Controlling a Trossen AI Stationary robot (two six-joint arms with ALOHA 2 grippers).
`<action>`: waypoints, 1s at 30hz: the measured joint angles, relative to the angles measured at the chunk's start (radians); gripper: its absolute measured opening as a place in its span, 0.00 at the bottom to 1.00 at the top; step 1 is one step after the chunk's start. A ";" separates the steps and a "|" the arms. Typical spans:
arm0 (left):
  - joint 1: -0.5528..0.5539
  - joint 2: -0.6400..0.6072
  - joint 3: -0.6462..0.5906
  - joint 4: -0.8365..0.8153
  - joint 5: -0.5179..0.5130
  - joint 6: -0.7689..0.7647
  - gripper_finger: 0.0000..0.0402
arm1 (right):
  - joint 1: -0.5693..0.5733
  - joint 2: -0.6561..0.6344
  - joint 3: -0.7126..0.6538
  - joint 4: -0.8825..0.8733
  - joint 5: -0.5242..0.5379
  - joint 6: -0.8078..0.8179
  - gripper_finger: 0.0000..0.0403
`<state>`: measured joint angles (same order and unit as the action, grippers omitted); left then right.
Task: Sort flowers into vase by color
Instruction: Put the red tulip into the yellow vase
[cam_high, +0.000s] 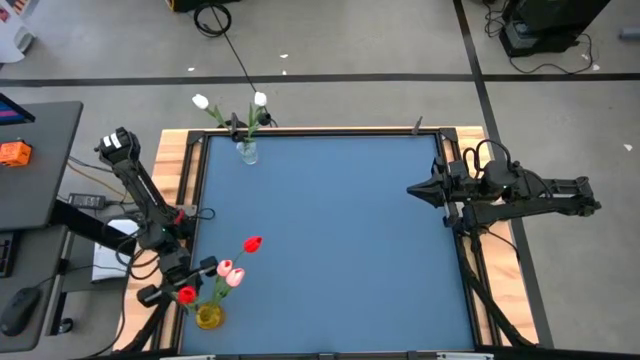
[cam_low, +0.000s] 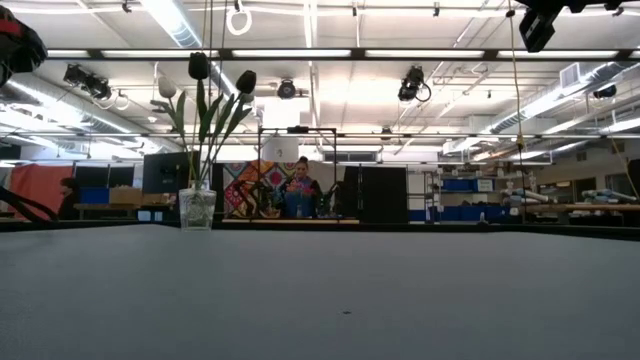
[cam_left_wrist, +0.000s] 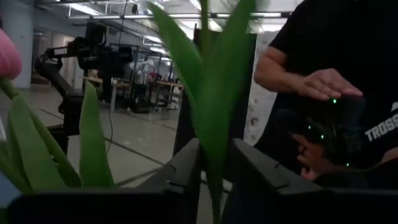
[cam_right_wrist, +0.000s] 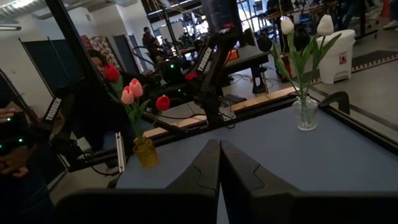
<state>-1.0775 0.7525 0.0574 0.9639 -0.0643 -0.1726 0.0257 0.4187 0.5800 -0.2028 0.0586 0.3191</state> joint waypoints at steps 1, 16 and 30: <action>0.000 0.000 0.000 0.006 0.000 -0.001 0.25 | 0.000 0.000 0.000 0.000 0.000 0.000 0.05; -0.009 -0.065 0.015 -0.002 -0.018 -0.082 0.49 | 0.000 0.000 0.000 0.000 0.000 0.000 0.05; -0.008 -0.187 0.221 -0.378 -0.040 0.112 0.65 | 0.000 0.000 0.000 0.000 0.000 0.000 0.05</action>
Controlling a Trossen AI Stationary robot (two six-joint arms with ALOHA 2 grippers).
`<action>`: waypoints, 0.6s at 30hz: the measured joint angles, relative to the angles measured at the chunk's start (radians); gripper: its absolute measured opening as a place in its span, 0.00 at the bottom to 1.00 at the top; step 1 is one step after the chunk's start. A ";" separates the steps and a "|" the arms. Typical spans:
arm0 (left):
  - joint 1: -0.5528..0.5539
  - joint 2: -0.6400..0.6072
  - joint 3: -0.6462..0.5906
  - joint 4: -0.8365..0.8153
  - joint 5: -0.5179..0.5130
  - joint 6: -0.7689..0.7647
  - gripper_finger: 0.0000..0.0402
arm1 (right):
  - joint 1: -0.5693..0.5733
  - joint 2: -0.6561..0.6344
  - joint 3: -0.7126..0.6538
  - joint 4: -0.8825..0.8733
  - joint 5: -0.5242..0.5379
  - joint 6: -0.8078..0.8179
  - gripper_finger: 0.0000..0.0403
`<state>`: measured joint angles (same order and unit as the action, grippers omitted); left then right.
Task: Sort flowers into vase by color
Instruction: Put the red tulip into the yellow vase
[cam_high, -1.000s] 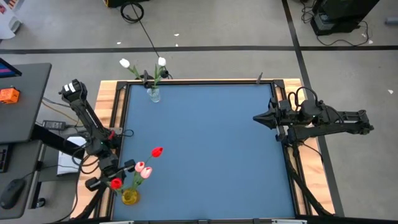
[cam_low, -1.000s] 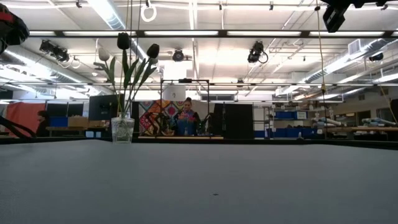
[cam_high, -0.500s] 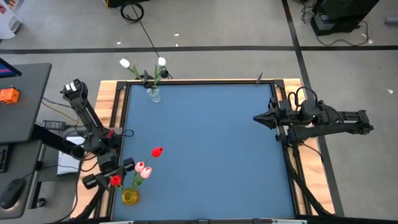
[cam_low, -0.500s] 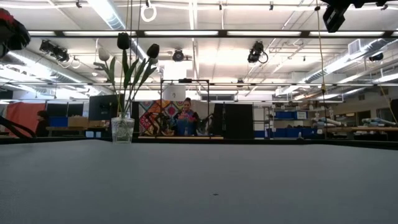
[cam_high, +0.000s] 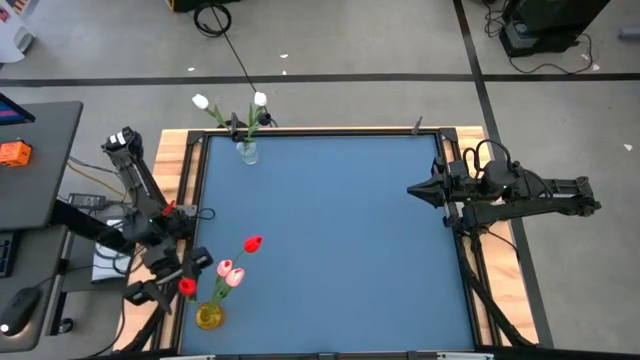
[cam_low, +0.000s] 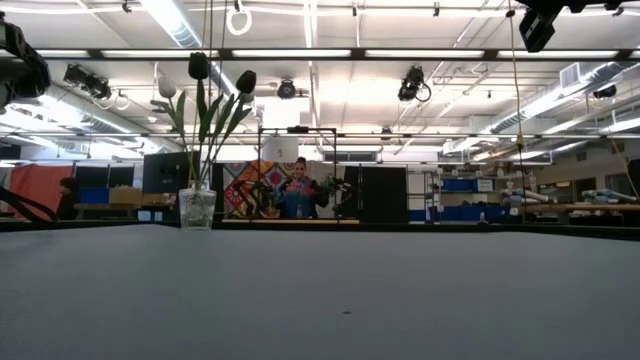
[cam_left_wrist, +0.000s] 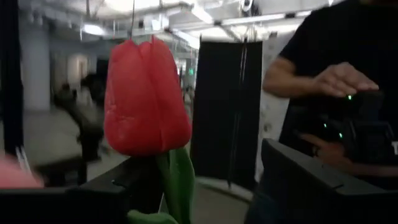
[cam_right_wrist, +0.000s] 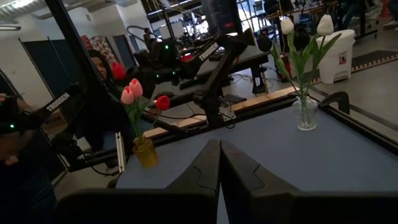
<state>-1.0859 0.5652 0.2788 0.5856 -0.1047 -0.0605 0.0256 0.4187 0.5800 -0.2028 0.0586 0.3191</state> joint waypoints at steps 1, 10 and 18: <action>0.000 -0.004 -0.013 -0.015 0.000 -0.024 0.65 | 0.000 0.000 0.000 0.000 0.000 0.000 0.05; -0.020 -0.004 -0.063 -0.209 -0.002 -0.138 0.66 | 0.000 0.000 0.000 0.000 0.000 0.000 0.05; -0.020 -0.006 0.069 -0.542 -0.002 -0.129 0.66 | 0.000 0.000 0.000 0.000 0.000 0.000 0.05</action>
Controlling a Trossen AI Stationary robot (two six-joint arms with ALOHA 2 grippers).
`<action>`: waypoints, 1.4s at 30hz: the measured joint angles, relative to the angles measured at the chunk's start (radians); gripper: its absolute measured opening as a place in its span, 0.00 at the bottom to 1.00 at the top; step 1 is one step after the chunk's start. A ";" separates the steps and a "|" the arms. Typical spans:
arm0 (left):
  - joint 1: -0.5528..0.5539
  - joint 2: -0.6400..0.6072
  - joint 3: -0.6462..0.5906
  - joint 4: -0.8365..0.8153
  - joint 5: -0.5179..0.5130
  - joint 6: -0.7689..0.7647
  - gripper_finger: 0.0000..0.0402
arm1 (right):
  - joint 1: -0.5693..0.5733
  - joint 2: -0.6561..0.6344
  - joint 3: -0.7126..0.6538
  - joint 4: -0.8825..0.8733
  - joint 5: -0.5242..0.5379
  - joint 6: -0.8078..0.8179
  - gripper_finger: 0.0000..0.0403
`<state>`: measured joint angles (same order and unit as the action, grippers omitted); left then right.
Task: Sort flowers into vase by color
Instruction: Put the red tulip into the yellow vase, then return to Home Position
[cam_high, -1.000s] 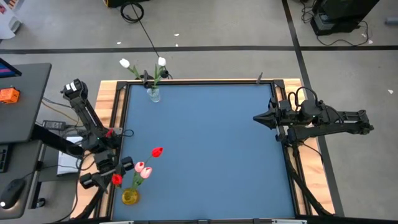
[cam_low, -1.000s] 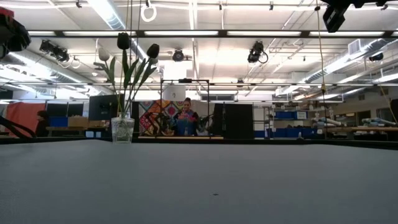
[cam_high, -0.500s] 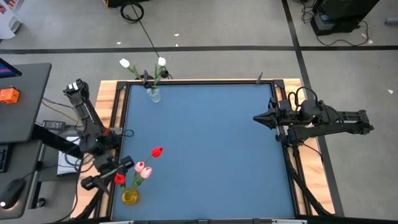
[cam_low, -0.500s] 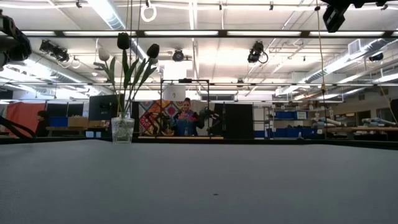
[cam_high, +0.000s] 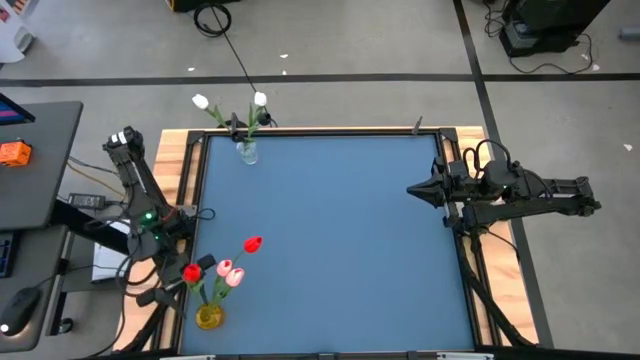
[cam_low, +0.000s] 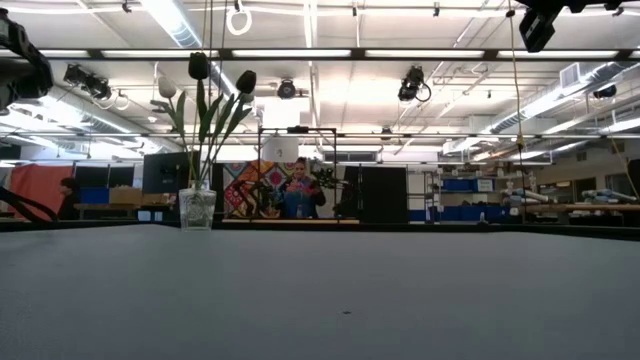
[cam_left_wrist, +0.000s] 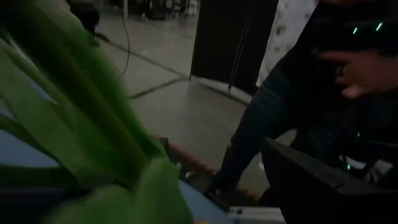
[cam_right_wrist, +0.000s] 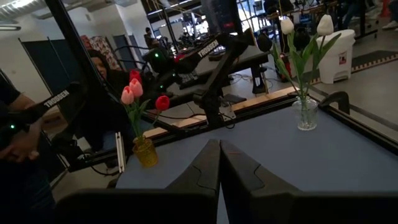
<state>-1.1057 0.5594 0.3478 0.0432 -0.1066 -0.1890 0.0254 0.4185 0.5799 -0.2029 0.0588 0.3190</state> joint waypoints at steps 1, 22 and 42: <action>0.000 0.000 0.022 -0.044 0.000 0.001 0.66 | 0.000 0.000 0.000 0.000 0.000 0.000 0.05; 0.011 0.018 0.475 -0.984 -0.244 0.054 0.66 | 0.000 0.000 0.000 0.000 0.000 0.000 0.05; 0.259 0.074 0.843 -1.225 -0.659 0.230 0.44 | 0.000 0.000 0.000 0.000 0.000 0.000 0.05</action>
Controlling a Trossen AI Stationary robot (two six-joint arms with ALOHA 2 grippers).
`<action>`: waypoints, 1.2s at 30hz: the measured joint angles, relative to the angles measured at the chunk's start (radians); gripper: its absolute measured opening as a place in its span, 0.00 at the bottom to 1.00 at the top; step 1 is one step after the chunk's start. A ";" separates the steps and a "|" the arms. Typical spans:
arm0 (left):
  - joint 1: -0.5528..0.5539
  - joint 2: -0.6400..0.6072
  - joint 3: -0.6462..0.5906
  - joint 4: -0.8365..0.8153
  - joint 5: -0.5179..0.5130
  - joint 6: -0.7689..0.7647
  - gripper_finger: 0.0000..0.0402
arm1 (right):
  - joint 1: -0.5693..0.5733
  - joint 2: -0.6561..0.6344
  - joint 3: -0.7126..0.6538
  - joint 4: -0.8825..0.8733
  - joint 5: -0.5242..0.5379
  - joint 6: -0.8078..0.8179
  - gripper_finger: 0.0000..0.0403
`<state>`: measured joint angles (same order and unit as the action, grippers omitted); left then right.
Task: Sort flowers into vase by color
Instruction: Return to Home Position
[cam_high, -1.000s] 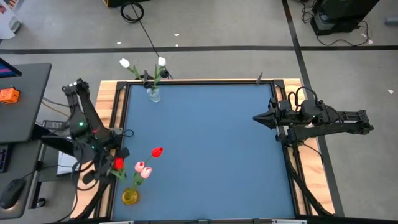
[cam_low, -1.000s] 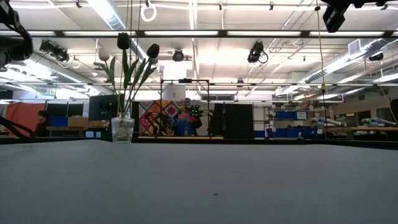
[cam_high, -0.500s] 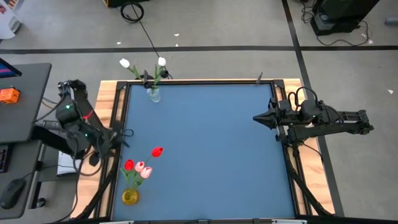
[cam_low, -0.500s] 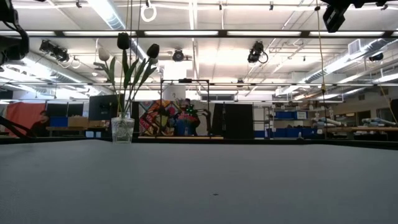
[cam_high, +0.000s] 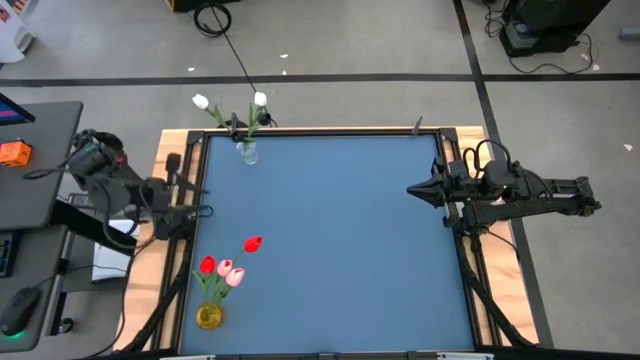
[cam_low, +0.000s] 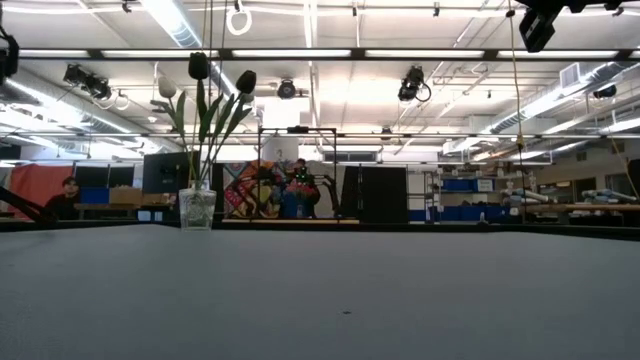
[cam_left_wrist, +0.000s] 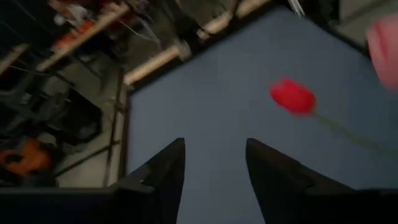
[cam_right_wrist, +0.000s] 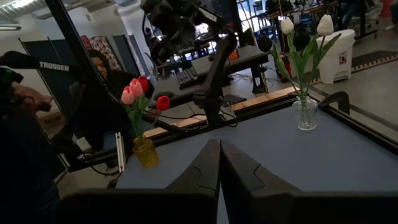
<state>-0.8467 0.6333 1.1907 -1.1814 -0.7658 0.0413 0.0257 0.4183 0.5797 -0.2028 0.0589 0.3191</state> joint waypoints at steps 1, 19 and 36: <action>0.017 0.014 0.022 0.023 -0.001 0.023 0.43 | 0.000 0.000 0.000 0.000 0.000 0.000 0.05; 0.556 0.408 0.058 0.800 0.570 0.292 0.38 | 0.000 0.000 0.000 0.000 0.000 0.000 0.05; 1.010 0.355 0.008 0.816 0.947 -0.028 0.01 | 0.000 0.000 0.000 0.000 0.000 0.000 0.05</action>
<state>0.1633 0.9886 1.1984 -0.3656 0.1811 0.0137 0.0257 0.4187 0.5800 -0.2031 0.0589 0.3191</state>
